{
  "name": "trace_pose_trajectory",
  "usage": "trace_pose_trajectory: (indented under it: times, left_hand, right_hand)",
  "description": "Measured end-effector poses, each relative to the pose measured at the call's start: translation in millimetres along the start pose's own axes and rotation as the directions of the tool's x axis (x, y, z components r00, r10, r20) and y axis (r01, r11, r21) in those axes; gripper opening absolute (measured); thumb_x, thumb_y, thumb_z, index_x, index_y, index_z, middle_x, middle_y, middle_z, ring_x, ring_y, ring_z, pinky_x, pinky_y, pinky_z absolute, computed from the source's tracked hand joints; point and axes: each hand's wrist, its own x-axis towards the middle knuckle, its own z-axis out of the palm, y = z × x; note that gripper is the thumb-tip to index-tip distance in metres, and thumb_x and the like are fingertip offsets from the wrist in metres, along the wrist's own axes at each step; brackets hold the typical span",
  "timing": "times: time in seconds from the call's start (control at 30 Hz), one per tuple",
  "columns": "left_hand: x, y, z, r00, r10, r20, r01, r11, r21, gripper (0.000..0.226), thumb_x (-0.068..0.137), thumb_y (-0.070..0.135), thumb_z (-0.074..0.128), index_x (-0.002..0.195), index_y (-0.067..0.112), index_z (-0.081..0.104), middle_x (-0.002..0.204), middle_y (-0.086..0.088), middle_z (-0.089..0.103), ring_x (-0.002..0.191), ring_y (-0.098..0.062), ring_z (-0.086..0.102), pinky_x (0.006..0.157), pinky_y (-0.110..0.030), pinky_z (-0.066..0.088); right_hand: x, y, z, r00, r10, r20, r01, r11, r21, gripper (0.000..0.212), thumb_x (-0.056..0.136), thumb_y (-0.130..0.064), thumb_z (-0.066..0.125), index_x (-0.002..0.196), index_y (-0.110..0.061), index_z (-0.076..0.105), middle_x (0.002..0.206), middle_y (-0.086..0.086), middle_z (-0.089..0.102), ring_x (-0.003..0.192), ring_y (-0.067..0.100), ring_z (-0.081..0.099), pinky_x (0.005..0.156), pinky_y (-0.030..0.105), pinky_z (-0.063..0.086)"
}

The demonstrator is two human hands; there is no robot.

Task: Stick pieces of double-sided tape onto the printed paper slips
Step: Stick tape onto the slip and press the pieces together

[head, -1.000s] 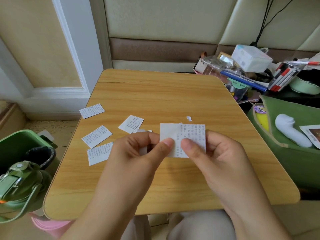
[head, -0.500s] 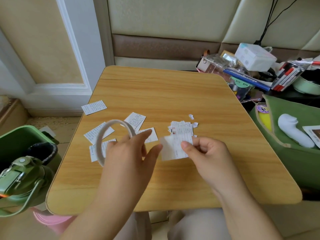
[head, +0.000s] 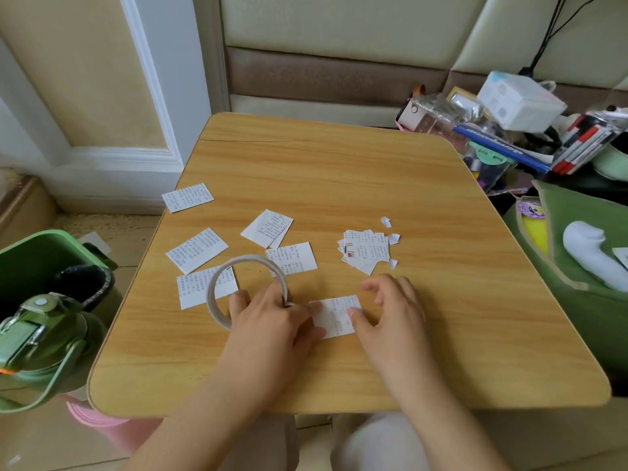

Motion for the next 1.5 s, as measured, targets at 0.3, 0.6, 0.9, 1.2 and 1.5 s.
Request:
trace_pose_trajectory:
  times: [0.3,0.6,0.9,1.2,1.5]
  left_hand:
    - [2.9,-1.2,-0.9,1.0,0.009,0.03,-0.01,0.999,0.036,0.03,0.065,0.051,0.061,0.085,0.033,0.076,0.068,0.011,0.03,0.054,-0.015,0.052,0.064,-0.033,0.029]
    - [3.6,-1.8,0.2,1.0,0.017,0.012,-0.017,1.0,0.021,0.034,0.069,0.055,0.052,0.086,0.036,0.075,0.064,0.011,0.033,0.053,-0.015,0.051,0.063,-0.033,0.029]
    - [5.2,-1.6,0.5,1.0,0.016,0.01,-0.016,0.999,0.041,0.025,0.064,0.049,0.064,0.082,0.036,0.075,0.063,0.011,0.031,0.051,-0.016,0.051,0.066,-0.033,0.025]
    - [3.2,-3.2,1.0,0.999,0.013,0.032,-0.014,1.0,0.018,0.026,0.061,0.043,0.079,0.084,0.032,0.076,0.066,0.012,0.031,0.054,-0.017,0.051,0.066,-0.033,0.025]
    - [5.8,0.1,-3.6,0.999,0.002,0.046,-0.005,0.998,0.058,0.025,0.064,0.051,0.058,0.073,0.035,0.074,0.058,0.009,0.045,0.05,-0.016,0.051,0.064,-0.03,0.021]
  right_hand:
    - [5.6,-1.4,5.6,0.986,-0.084,0.145,0.082,0.996,0.019,0.015,0.081,-0.013,0.069,0.069,-0.022,0.064,0.075,-0.017,0.041,0.086,0.014,0.048,0.075,0.023,0.037]
    - [10.8,-19.4,11.3,0.953,-0.163,0.257,0.17,0.985,-0.006,0.01,0.085,-0.016,0.065,0.077,-0.023,0.068,0.077,-0.016,0.038,0.092,0.012,0.046,0.084,0.026,0.04]
    - [14.0,-11.7,2.3,0.97,-0.064,0.236,0.07,0.997,-0.017,0.013,0.083,-0.011,0.065,0.073,-0.017,0.069,0.079,-0.014,0.042,0.091,0.012,0.05,0.08,0.022,0.041]
    - [16.1,6.7,-12.7,0.978,0.057,0.202,-0.062,0.998,0.018,0.016,0.083,-0.011,0.068,0.07,-0.02,0.065,0.076,-0.013,0.043,0.067,0.0,0.042,0.064,0.011,0.032]
    - [11.0,-13.2,8.5,0.969,-0.04,0.242,0.032,0.999,0.039,0.01,0.084,-0.013,0.066,0.076,-0.018,0.07,0.079,-0.013,0.043,0.075,0.003,0.044,0.069,0.014,0.036]
